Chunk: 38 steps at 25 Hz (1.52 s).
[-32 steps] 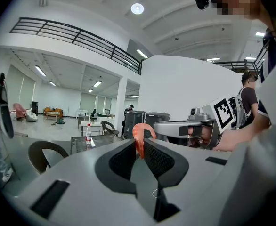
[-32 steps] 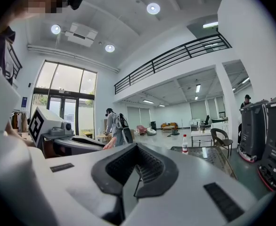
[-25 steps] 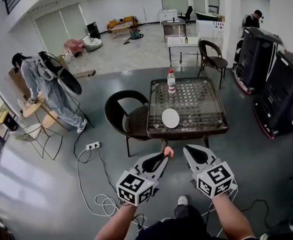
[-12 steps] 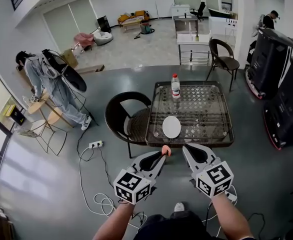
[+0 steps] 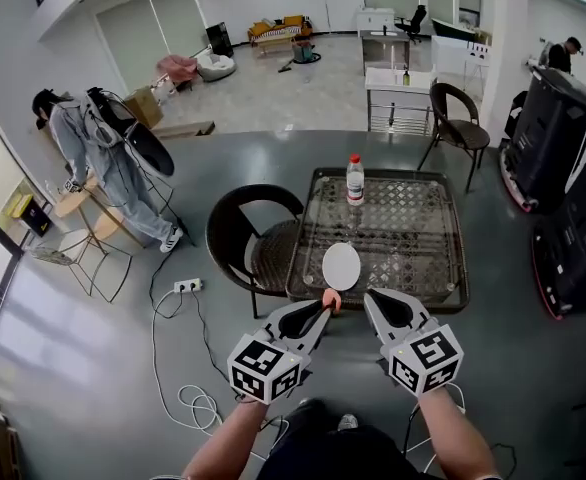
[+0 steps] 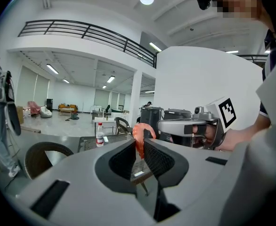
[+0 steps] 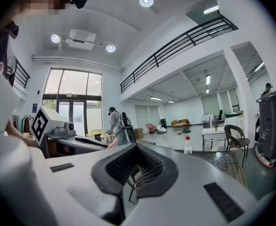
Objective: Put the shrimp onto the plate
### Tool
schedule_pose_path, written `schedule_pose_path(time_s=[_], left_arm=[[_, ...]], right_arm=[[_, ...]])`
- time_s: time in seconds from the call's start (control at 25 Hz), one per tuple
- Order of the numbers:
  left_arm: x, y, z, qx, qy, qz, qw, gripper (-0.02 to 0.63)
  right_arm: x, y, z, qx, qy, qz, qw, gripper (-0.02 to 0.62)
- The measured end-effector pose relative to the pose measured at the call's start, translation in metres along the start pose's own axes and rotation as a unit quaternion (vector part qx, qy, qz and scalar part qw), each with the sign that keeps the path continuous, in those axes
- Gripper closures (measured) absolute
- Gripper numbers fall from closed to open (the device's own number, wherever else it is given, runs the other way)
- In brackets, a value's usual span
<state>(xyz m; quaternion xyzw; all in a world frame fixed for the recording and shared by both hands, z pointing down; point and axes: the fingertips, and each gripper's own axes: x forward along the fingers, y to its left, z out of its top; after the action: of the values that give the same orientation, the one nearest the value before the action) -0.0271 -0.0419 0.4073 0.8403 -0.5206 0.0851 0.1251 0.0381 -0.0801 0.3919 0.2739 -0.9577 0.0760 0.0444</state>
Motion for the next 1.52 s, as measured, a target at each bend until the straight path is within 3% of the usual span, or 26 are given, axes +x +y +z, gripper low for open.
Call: schedule_pose_path(time_s=[0.28,0.8,1.24,1.52], left_arm=[[0.034,0.035,-0.002,0.001,0.005,-0.005,1.0000,0.546],[0.111,0.108,0.002,-0.005,0.026,-0.085,0.9961,0.546],[0.150,0.141,-0.035,-0.002,0.083,-0.147,0.9856,0.546],[0.161,0.144,-0.041,-0.001,0.106,-0.158,0.9818,0.546]], right_arm=[[0.035,-0.028,-0.008,0.004,0.012,-0.010,1.000,0.589],[0.112,-0.084,-0.015,0.015,0.058,-0.082,0.995,0.589],[0.147,-0.115,-0.053,0.053,0.100,-0.145,0.983,0.589],[0.153,-0.125,-0.060,0.063,0.108,-0.152,0.980,0.589]])
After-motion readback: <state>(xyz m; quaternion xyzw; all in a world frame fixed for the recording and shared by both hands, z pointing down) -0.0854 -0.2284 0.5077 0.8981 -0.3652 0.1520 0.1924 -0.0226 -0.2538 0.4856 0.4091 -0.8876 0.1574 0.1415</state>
